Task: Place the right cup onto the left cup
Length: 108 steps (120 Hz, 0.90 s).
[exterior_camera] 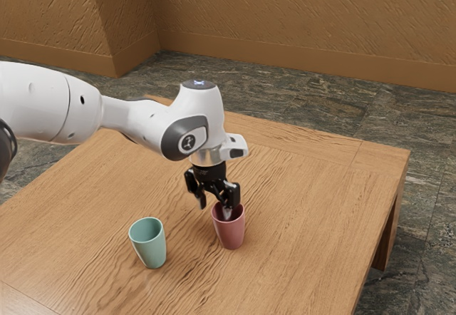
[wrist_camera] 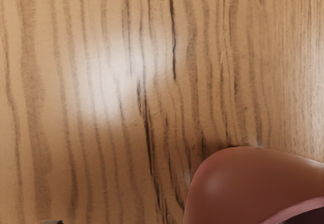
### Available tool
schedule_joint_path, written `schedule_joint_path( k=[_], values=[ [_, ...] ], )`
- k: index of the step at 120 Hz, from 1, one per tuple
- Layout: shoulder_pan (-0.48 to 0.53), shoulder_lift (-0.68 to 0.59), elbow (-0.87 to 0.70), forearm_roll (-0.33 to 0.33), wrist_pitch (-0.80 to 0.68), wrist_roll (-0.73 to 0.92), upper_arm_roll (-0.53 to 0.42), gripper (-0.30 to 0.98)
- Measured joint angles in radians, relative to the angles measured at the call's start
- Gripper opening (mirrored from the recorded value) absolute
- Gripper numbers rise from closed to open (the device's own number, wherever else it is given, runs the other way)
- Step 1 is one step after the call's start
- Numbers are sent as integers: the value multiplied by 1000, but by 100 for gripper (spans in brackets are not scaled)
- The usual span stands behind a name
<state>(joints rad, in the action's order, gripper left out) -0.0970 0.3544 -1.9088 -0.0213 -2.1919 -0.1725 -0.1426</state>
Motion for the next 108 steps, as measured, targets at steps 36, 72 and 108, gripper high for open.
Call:
schedule_joint_path(
  k=[36,72,108],
  values=[
    [-19,-2,0,-20,-6,-9,0,0],
    [-21,-33,-2,-24,-3,-18,1,-8],
    [-8,-283,-142,-20,43,-47,8,-10]
  ],
)
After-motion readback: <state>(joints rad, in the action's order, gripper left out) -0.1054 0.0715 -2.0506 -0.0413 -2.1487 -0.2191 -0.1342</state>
